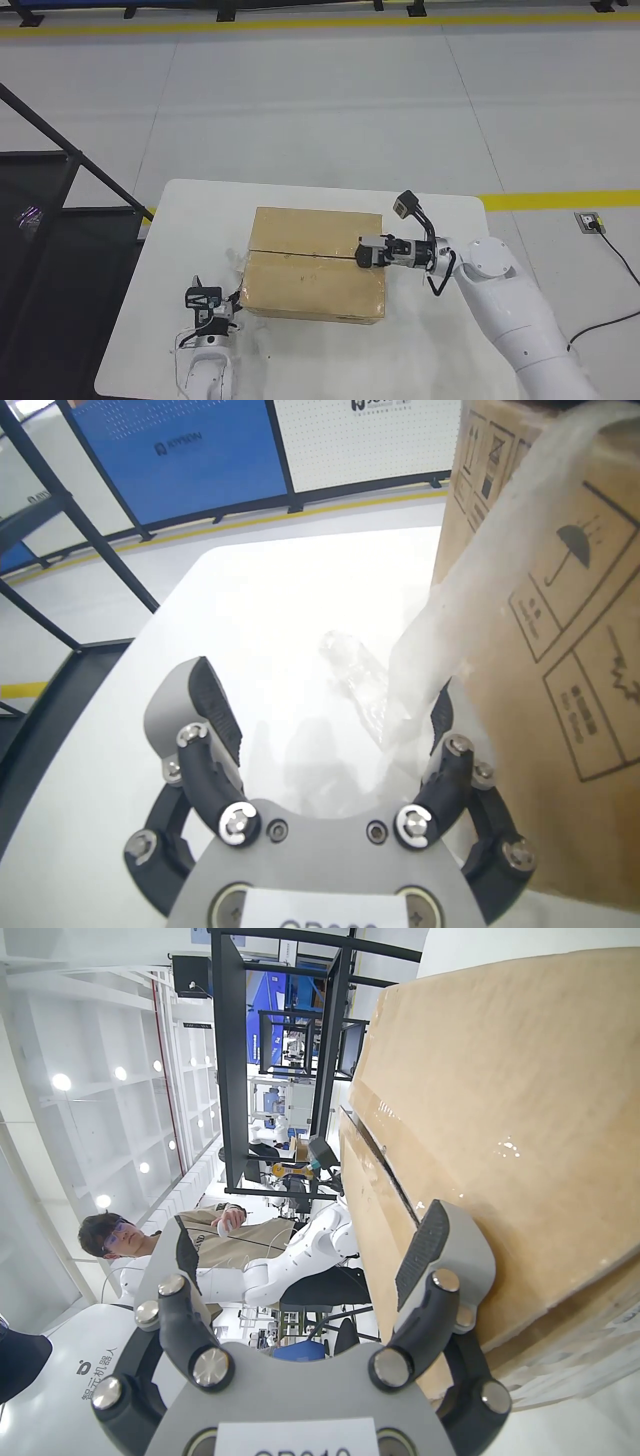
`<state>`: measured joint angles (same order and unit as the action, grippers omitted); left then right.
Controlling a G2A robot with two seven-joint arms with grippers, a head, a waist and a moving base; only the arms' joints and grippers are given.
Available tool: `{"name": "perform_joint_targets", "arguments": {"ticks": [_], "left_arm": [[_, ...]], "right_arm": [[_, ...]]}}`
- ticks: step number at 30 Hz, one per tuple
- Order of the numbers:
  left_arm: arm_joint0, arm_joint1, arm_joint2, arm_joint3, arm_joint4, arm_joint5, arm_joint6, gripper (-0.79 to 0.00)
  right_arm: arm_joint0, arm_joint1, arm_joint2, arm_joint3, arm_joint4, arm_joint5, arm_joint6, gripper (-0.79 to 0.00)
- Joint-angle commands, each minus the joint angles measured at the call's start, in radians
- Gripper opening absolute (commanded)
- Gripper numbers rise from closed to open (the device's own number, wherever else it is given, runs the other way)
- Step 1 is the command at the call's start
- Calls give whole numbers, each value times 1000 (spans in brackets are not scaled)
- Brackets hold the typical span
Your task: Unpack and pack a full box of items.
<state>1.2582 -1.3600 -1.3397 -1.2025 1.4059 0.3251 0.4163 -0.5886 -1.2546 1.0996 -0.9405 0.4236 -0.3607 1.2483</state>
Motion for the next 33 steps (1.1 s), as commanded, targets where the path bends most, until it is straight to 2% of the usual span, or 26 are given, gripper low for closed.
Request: {"name": "perform_joint_targets", "arguments": {"ticks": [1,7,15,22,33], "left_arm": [[-13,-8,0,19,-37,46,36,0],[-16,-22,-29,30,-143,107,98,0],[-47,-28,-25,74,-137,81,43,0],[-104,-47,-16,123,-177,170,41,0],[-88,-71,-37,34,-272,252,124,0]], "right_arm": [[7,-2,-7,7,2,2,2,0],[25,-7,-22,30,11,0,9,0],[50,-17,-42,61,28,-11,15,0],[61,-22,-53,84,36,-18,18,0],[66,-22,-54,102,44,-25,25,0]]}}
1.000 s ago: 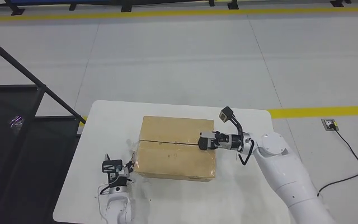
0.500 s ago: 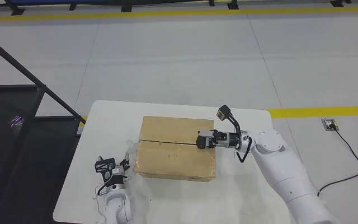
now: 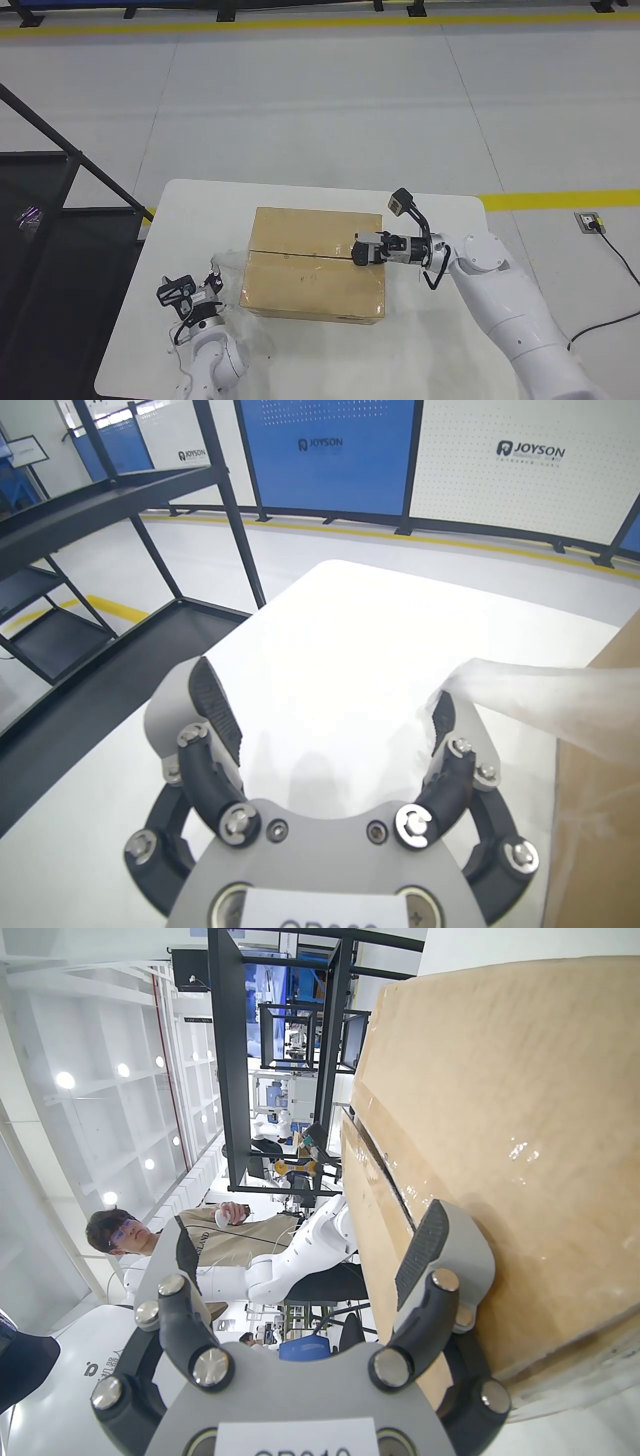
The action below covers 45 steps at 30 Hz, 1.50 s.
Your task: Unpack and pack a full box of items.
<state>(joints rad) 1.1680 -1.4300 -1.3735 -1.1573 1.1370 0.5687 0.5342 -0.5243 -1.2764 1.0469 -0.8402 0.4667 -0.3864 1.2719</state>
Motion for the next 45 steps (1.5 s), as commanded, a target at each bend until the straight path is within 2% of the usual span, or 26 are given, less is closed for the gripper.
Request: {"name": "perform_joint_targets", "arguments": {"ticks": [1,9,16,20,27,33,38,41,45], "left_arm": [[4,-3,-6,-21,-11,14,9,0],[19,-14,-30,-100,-53,32,25,0],[58,-21,-45,-203,-63,38,35,0],[75,-23,-52,-230,-58,43,25,0],[87,-13,-49,-121,74,10,-94,0],[98,0,-56,-59,166,-89,-150,0],[104,7,-53,-52,225,-172,-162,0],[96,5,-49,-55,240,-156,-153,0],[41,-4,-36,-16,235,-96,-154,0]], "right_arm": [[3,-1,-3,4,2,-1,3,0],[15,-7,-12,31,15,-10,12,0],[22,-10,-16,45,20,-16,16,0],[26,-12,-18,51,22,-20,19,0],[33,-15,-22,67,27,-25,25,0],[41,-17,-24,84,35,-30,36,0],[50,-22,-33,94,36,-30,38,0],[53,-25,-35,100,37,-34,40,0],[55,-26,-37,107,38,-38,42,0]]}}
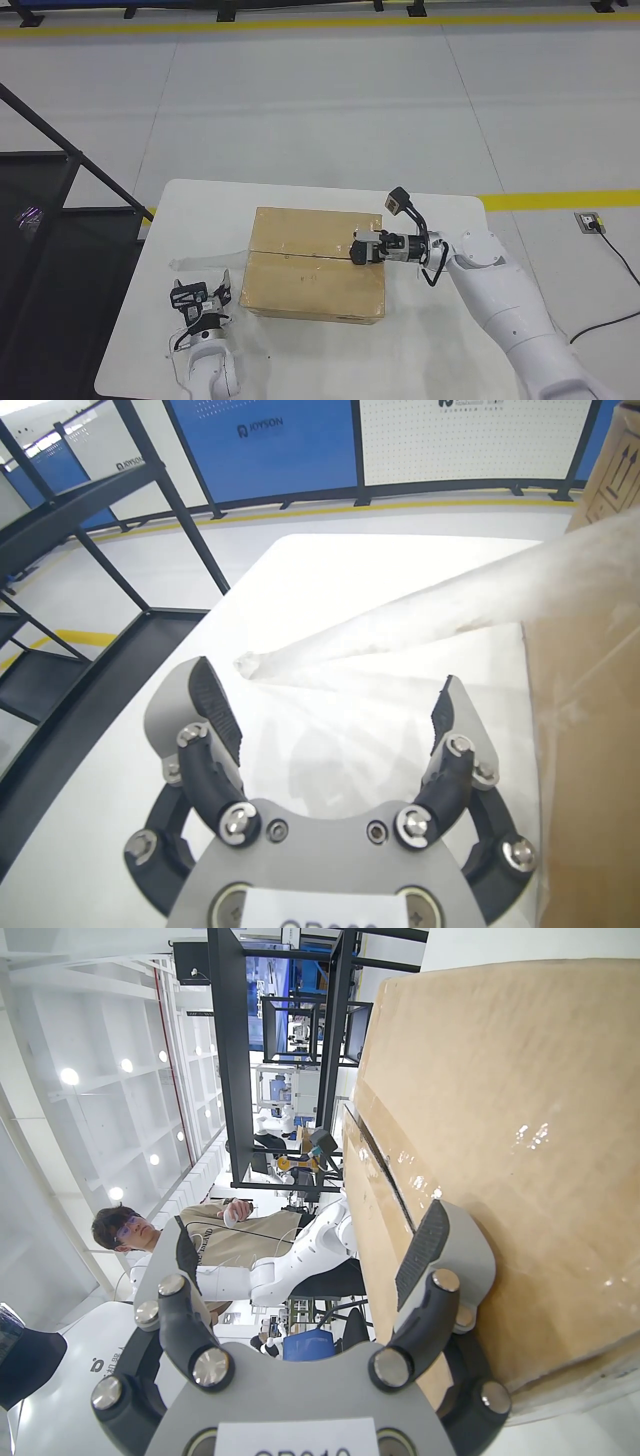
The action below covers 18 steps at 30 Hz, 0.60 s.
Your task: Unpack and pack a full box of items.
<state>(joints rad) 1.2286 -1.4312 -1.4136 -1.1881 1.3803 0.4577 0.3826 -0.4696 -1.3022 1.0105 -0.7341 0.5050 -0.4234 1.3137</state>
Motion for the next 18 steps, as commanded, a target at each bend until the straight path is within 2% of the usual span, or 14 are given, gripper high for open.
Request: {"name": "perform_joint_targets", "arguments": {"ticks": [1,6,8,18], "left_arm": [[-37,-6,6,25,-22,23,-4,0],[-103,-20,1,60,-115,26,-6,0],[-109,-23,-12,52,-143,36,29,0],[-48,-34,-61,-102,-237,62,179,0]], "right_arm": [[0,0,0,1,0,-1,1,0],[-5,1,3,0,-1,-5,1,0],[-8,2,7,-1,-1,-6,2,0],[-20,8,19,-14,1,-9,5,0]]}}
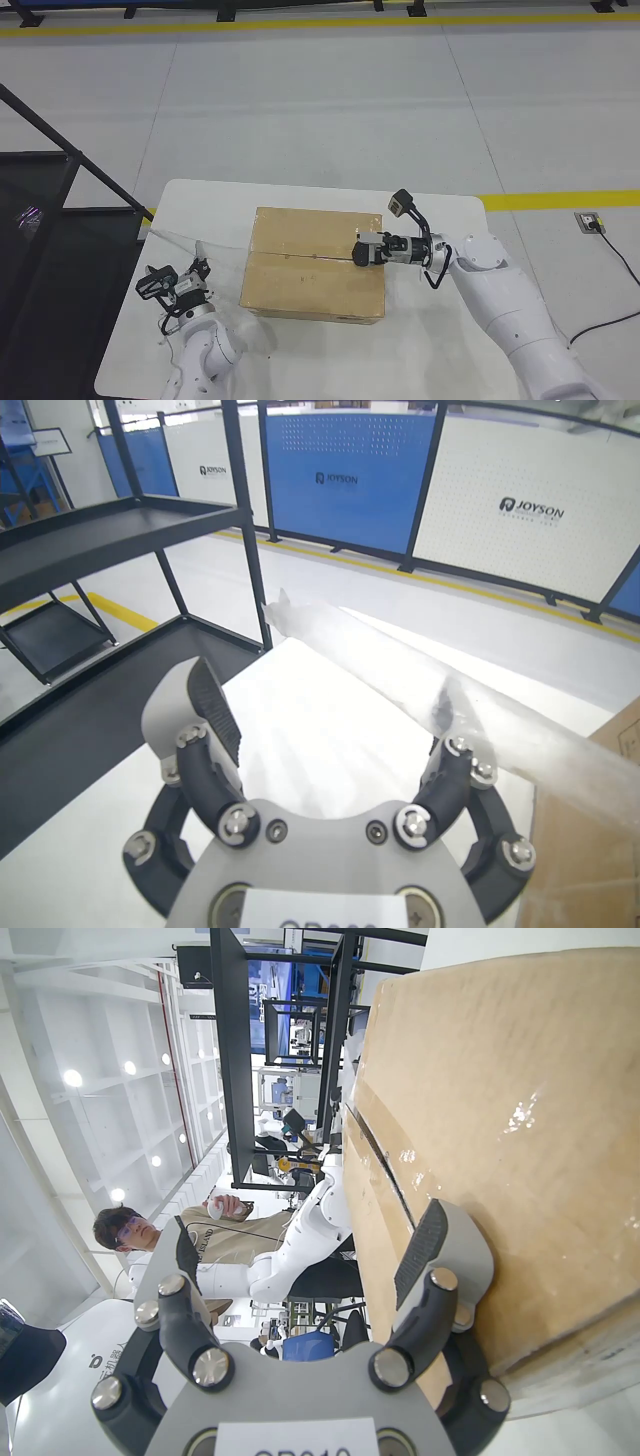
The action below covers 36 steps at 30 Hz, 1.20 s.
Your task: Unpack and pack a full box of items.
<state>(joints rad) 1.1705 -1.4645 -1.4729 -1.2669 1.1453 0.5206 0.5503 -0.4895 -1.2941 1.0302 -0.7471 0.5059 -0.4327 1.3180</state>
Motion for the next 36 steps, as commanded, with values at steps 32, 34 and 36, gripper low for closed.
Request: {"name": "perform_joint_targets", "arguments": {"ticks": [32,34,36], "left_arm": [[132,-23,46,-408,97,38,-51,0],[137,-24,56,-421,109,37,-56,0],[141,-26,66,-433,123,33,-59,0]], "right_arm": [[-5,-4,-1,20,16,-28,23,0],[-7,-4,0,19,17,-30,25,0],[-8,-3,2,18,18,-32,27,0]]}}
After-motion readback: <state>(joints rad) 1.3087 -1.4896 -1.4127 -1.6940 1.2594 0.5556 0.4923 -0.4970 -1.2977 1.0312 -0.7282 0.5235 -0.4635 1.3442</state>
